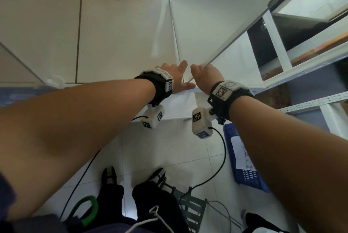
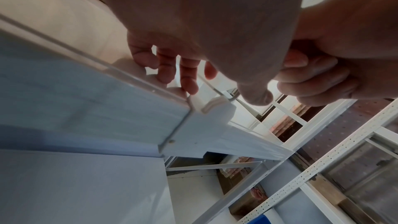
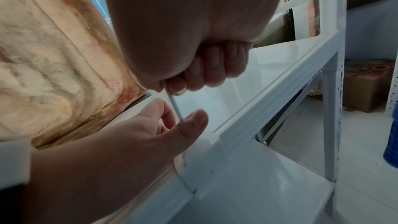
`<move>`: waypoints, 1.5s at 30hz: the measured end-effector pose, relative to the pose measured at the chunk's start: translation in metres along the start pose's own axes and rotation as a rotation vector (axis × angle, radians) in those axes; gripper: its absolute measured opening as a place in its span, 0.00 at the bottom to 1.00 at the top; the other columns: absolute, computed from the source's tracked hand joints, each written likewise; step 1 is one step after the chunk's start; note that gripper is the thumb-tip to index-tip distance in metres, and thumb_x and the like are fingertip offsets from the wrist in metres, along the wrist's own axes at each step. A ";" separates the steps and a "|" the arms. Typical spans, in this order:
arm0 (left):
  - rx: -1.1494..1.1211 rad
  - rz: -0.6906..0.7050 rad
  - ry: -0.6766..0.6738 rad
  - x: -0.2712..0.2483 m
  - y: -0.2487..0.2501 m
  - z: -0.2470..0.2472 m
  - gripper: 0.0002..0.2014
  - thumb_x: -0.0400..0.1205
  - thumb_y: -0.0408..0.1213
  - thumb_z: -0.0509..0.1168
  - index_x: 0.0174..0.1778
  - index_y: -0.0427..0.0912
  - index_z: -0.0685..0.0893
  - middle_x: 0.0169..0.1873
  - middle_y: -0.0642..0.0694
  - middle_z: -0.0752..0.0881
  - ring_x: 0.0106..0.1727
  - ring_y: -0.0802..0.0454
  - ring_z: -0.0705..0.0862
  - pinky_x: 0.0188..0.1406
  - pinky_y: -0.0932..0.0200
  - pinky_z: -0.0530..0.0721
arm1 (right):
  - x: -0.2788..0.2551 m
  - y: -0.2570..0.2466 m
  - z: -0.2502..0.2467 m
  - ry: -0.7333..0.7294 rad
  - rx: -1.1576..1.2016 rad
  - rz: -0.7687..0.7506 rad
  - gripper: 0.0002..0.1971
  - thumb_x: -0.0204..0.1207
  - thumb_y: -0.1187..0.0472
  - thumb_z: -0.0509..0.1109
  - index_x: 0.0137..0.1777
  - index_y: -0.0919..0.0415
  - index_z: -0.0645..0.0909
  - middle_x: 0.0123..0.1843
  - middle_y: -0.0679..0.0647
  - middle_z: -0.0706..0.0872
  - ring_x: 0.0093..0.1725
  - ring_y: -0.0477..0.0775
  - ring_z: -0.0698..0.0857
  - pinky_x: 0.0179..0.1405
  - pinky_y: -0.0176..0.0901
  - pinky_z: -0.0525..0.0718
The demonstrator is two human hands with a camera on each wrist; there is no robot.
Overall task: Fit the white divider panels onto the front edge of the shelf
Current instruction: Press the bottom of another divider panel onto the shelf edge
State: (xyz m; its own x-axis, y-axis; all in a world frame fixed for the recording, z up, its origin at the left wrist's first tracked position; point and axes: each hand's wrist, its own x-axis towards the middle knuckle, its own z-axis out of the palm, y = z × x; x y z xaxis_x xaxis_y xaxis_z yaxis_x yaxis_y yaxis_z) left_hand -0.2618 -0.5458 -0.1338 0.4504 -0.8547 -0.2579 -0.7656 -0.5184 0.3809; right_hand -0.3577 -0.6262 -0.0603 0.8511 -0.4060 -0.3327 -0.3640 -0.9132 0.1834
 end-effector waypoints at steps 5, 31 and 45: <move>-0.043 0.035 0.022 0.005 -0.003 0.001 0.32 0.70 0.74 0.59 0.52 0.50 0.62 0.38 0.46 0.82 0.39 0.42 0.81 0.35 0.50 0.79 | 0.002 0.000 0.003 -0.021 -0.091 -0.036 0.15 0.84 0.64 0.58 0.67 0.68 0.70 0.60 0.66 0.82 0.58 0.66 0.82 0.55 0.50 0.79; 0.041 -0.113 0.028 -0.023 0.033 -0.014 0.19 0.85 0.51 0.50 0.47 0.44 0.81 0.32 0.47 0.79 0.33 0.47 0.81 0.35 0.55 0.77 | 0.000 -0.013 -0.016 -0.107 0.471 0.217 0.12 0.84 0.54 0.54 0.46 0.60 0.74 0.53 0.61 0.84 0.50 0.59 0.82 0.54 0.50 0.79; 0.047 -0.070 -0.026 -0.006 0.038 0.005 0.15 0.86 0.41 0.52 0.51 0.41 0.84 0.39 0.45 0.83 0.39 0.44 0.84 0.39 0.54 0.82 | -0.004 -0.003 -0.022 -0.080 0.438 0.226 0.17 0.86 0.61 0.52 0.59 0.69 0.80 0.59 0.66 0.84 0.47 0.57 0.76 0.47 0.45 0.73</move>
State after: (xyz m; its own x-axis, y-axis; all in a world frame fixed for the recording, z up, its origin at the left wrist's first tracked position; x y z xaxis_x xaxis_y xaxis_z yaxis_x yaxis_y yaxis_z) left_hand -0.2959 -0.5603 -0.1224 0.4919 -0.8155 -0.3051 -0.7538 -0.5742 0.3195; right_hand -0.3519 -0.6210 -0.0394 0.7074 -0.5809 -0.4027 -0.6751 -0.7240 -0.1414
